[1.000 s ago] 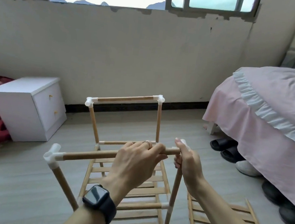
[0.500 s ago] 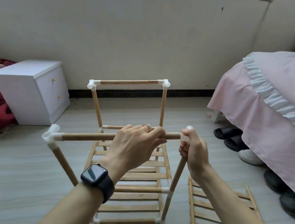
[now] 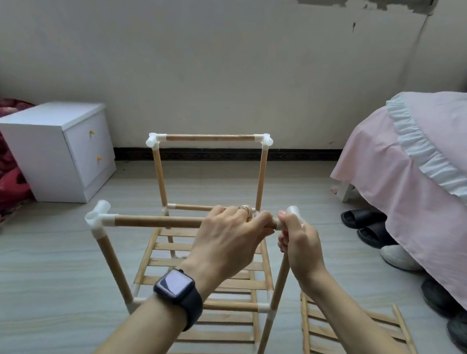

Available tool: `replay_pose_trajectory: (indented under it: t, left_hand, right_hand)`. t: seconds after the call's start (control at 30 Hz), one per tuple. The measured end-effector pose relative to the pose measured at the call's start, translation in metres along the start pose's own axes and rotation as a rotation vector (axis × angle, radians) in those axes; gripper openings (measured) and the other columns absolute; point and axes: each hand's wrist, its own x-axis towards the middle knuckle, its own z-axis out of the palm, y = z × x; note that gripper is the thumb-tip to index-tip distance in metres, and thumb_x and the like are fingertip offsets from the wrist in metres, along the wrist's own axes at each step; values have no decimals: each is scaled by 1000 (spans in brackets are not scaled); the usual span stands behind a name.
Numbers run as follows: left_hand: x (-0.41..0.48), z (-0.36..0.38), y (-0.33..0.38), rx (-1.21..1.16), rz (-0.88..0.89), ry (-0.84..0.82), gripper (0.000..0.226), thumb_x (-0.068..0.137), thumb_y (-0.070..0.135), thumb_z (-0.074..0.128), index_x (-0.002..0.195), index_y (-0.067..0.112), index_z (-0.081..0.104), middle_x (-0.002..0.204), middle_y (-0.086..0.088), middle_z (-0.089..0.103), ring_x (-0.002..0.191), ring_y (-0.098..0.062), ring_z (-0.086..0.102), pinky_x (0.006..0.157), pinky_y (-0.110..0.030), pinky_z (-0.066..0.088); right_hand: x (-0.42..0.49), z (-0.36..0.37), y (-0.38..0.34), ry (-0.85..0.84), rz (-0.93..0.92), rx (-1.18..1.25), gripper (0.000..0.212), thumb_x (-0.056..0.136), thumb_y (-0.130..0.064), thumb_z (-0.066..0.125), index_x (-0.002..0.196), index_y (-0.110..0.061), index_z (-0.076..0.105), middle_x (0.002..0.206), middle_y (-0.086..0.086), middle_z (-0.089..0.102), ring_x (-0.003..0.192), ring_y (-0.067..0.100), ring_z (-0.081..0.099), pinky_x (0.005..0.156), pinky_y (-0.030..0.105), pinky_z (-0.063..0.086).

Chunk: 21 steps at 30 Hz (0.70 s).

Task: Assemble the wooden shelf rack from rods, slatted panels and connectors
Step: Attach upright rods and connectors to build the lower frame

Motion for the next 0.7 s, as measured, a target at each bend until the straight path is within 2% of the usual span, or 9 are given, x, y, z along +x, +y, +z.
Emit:
replay_pose_trajectory:
  t: [0.13, 0.23, 0.3, 0.4, 0.43, 0.5, 0.57, 0.63, 0.7]
  left_hand:
    - [-4, -12, -9, -101, -43, -118, 29, 104, 49, 42, 127, 35, 53, 103, 6, 64, 91, -16, 59, 79, -32, 41]
    - [-23, -41, -51, -120, -188, -139, 40, 100, 57, 35, 128, 38, 56, 112, 8, 61, 104, -13, 54, 94, -36, 41]
    - [-41, -62, -93, -39, -378, -62, 35, 98, 51, 45, 124, 34, 60, 117, 4, 60, 112, -17, 53, 97, -40, 40]
    - [-68, -86, -145, -16, -802, -35, 31, 97, 41, 56, 125, 29, 59, 122, -1, 57, 116, -23, 50, 91, -40, 40]
    - [-73, -89, -156, -160, -949, -44, 30, 97, 39, 57, 125, 27, 58, 122, -2, 57, 112, -21, 52, 87, -37, 41]
    - [-76, -88, -165, -672, -1183, -36, 26, 100, 31, 57, 123, 19, 58, 117, -5, 63, 99, -17, 60, 79, -34, 47]
    - [-76, -79, -162, -1010, -1264, -52, 22, 106, 26, 48, 118, 13, 61, 101, -10, 68, 81, -19, 68, 66, -33, 54]
    - [-77, -69, -154, -1057, -1227, -19, 28, 108, 23, 39, 108, 10, 63, 78, -8, 61, 53, -12, 58, 49, -26, 48]
    - [-76, -63, -153, -1041, -1204, 19, 32, 109, 22, 35, 102, 7, 61, 62, -3, 50, 40, -8, 43, 42, -26, 38]
  right_hand:
    - [1, -4, 6, 12, -18, 22, 43, 87, -51, 49, 61, -17, 51, 54, 0, 41, 55, 17, 38, 58, 32, 36]
    - [3, -7, 10, -6, -17, 40, 44, 96, -47, 48, 65, -15, 47, 55, -1, 40, 53, 15, 36, 57, 30, 34]
    - [6, -6, 8, -9, -5, 45, 44, 104, -35, 44, 64, -17, 46, 56, -2, 39, 55, 15, 35, 58, 32, 33]
    - [11, -1, 1, 28, 47, 32, 40, 98, -28, 44, 59, -19, 46, 56, 0, 41, 60, 20, 38, 62, 36, 35]
    - [13, 0, -1, 37, 67, 37, 37, 95, -26, 45, 59, -19, 46, 56, 1, 42, 61, 21, 39, 62, 37, 35]
    - [16, 0, -3, 39, 93, 35, 35, 94, -22, 45, 59, -19, 46, 53, -1, 43, 58, 20, 40, 60, 37, 36]
    - [19, -2, -2, 27, 97, 16, 36, 94, -21, 44, 58, -20, 45, 50, -3, 41, 54, 17, 38, 58, 36, 34]
    - [20, -3, -1, 17, 97, 2, 36, 94, -22, 43, 58, -21, 44, 49, -5, 38, 50, 14, 36, 57, 35, 33]
    - [20, -5, 0, 27, 92, -4, 35, 94, -22, 43, 59, -21, 43, 49, -5, 38, 48, 13, 36, 56, 35, 33]
